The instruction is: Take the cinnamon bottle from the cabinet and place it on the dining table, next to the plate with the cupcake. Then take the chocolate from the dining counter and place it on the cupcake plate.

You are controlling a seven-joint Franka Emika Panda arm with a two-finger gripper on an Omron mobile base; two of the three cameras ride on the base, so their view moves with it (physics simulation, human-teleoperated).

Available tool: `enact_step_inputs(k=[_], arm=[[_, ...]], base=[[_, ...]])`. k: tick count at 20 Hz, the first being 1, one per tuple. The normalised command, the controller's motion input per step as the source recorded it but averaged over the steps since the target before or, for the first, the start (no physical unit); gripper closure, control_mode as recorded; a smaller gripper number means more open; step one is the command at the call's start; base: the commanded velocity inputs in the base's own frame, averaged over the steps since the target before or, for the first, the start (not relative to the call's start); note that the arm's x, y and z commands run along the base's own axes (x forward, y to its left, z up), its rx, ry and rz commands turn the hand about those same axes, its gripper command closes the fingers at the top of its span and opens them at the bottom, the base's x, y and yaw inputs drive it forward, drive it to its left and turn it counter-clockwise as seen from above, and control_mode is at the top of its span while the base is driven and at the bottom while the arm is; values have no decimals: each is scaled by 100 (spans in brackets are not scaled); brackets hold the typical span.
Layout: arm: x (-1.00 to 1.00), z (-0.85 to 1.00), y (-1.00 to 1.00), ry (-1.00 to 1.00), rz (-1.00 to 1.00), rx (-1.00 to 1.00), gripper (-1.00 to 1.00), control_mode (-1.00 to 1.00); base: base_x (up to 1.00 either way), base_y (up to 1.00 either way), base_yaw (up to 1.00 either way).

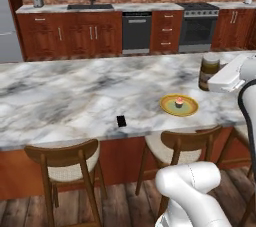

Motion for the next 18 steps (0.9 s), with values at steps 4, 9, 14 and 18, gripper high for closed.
enact_step_inputs(k=[4,9,14,18], arm=[[0,0,0,0,0,0,100,100],[0,0,0,0,0,0,100,100],[53,-5,0,1,-24,7,100,-100],[89,-26,0,1,-12,15,100,-100]], base=[[2,-21,0],[0,0,-2],[0,0,0],[0,0,0]])
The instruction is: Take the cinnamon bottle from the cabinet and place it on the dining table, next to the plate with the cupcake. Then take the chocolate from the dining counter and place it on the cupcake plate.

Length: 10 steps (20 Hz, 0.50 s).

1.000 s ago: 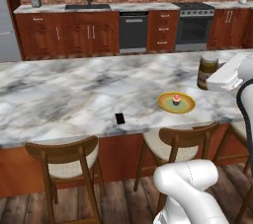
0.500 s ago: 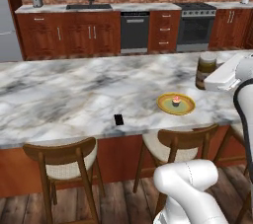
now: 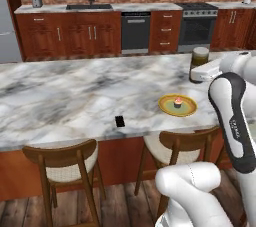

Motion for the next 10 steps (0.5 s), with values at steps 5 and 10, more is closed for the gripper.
enact_step_inputs(k=[5,10], arm=[[80,-64,51,0,-31,2,100,-100],[61,-21,88,7,-56,-4,100,-100]], base=[[0,0,0],[0,0,0]])
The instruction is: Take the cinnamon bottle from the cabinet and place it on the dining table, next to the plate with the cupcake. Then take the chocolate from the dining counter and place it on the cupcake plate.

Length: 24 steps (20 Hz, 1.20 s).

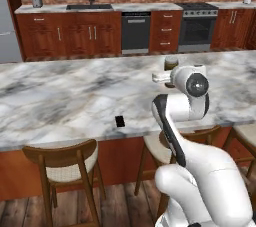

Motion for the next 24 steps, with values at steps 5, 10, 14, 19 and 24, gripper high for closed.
enact_step_inputs(k=[5,10,14,19,24], arm=[[52,-10,31,11,-52,1,100,-100],[39,10,0,12,-32,13,100,-100],[2,0,-14,5,-24,15,100,-100],[-9,-15,-16,11,-11,20,100,-100],[-6,-93,-19,-2,-1,6,100,-100]], base=[[0,0,0],[0,0,0],[0,0,0],[0,0,0],[0,0,0]])
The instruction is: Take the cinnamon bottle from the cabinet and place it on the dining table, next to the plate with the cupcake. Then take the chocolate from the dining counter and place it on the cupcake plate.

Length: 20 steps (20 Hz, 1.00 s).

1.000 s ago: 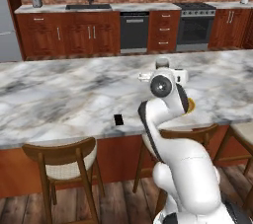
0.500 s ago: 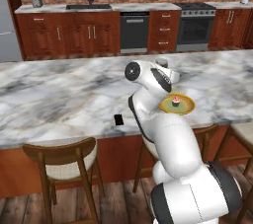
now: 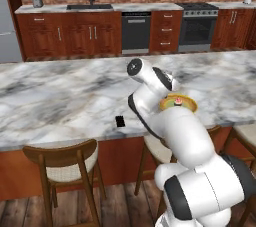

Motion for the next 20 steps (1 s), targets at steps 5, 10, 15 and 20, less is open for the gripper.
enact_step_inputs(k=[5,10,15,20], arm=[[0,-99,-31,-8,0,0,100,-100],[32,-72,-1,-8,0,0,100,-100],[54,-34,6,-1,-6,0,100,-100],[49,-26,27,0,-15,0,100,-100]], base=[[0,0,0],[0,0,0],[0,0,0],[0,0,0]])
